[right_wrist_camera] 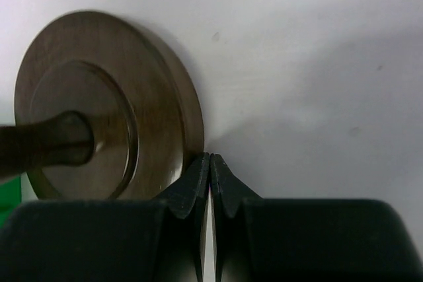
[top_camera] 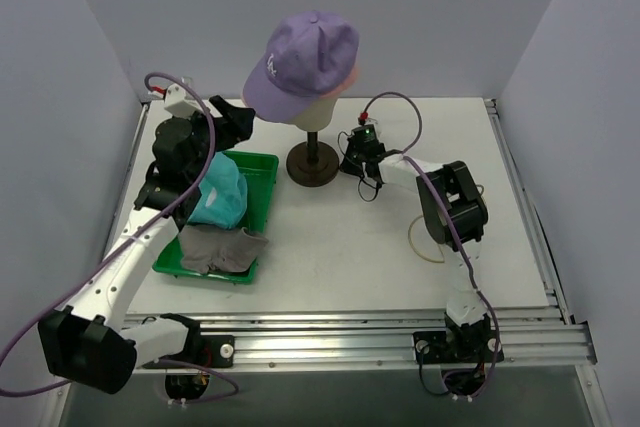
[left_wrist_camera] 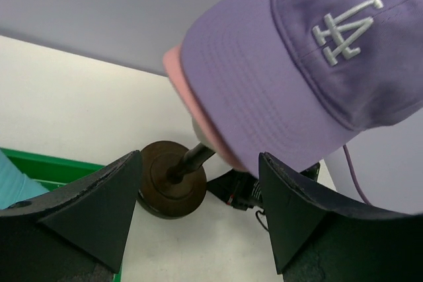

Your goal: Stack the hats

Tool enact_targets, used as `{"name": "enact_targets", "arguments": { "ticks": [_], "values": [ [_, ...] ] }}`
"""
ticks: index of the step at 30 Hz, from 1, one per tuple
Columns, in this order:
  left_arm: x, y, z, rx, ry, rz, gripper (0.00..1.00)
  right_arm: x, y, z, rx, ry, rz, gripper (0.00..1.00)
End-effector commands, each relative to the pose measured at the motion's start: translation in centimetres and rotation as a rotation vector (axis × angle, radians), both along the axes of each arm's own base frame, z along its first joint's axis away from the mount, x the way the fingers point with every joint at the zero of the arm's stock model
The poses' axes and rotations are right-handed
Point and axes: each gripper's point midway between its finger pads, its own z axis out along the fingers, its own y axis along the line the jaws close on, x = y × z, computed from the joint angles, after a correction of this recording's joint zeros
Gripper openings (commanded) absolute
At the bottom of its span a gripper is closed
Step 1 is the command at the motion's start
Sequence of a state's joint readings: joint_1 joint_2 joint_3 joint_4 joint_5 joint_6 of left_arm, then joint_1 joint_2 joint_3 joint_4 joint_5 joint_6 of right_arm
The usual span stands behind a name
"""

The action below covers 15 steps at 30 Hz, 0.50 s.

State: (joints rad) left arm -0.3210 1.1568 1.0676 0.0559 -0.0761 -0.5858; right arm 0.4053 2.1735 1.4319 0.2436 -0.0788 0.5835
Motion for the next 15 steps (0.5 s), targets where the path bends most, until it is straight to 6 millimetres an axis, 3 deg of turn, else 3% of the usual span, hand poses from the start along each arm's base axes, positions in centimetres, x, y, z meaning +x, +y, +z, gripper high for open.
{"name": "enact_targets", "arguments": {
  "ticks": [1,6,8,11,12,14,15],
  "values": [
    [1.0,-0.6,5.1,-0.015,-0.123,-0.044,0.79,-0.5,0.9,3.9,0.039,-0.074,0.025,0.0],
    [3.9,-0.9,4.1,-0.01,-0.078,-0.034,0.79,-0.2,-2.8,6.0,0.02,-0.092,-0.024,0.0],
    [5.1,-0.9,3.0,-0.002,-0.05,-0.025,0.79,0.4,-4.5,9.2,0.025,-0.134,-0.042,0.0],
    [6.6,-0.6,2.1,-0.002,-0.028,-0.011,0.79,1.4,-8.0,14.8,0.045,-0.203,-0.077,0.06],
    [6.9,-0.6,2.4,-0.005,-0.032,-0.016,0.78,2.1,-8.7,18.8,0.068,-0.272,-0.077,0.11],
    [7.7,-0.4,2.1,0.002,-0.03,-0.008,0.78,2.7,-10.8,22.4,0.086,-0.319,-0.073,0.15],
    [7.8,-0.7,2.2,-0.001,-0.036,-0.025,0.77,3.4,-11.1,26.5,0.106,-0.398,-0.062,0.2]
  ]
}}
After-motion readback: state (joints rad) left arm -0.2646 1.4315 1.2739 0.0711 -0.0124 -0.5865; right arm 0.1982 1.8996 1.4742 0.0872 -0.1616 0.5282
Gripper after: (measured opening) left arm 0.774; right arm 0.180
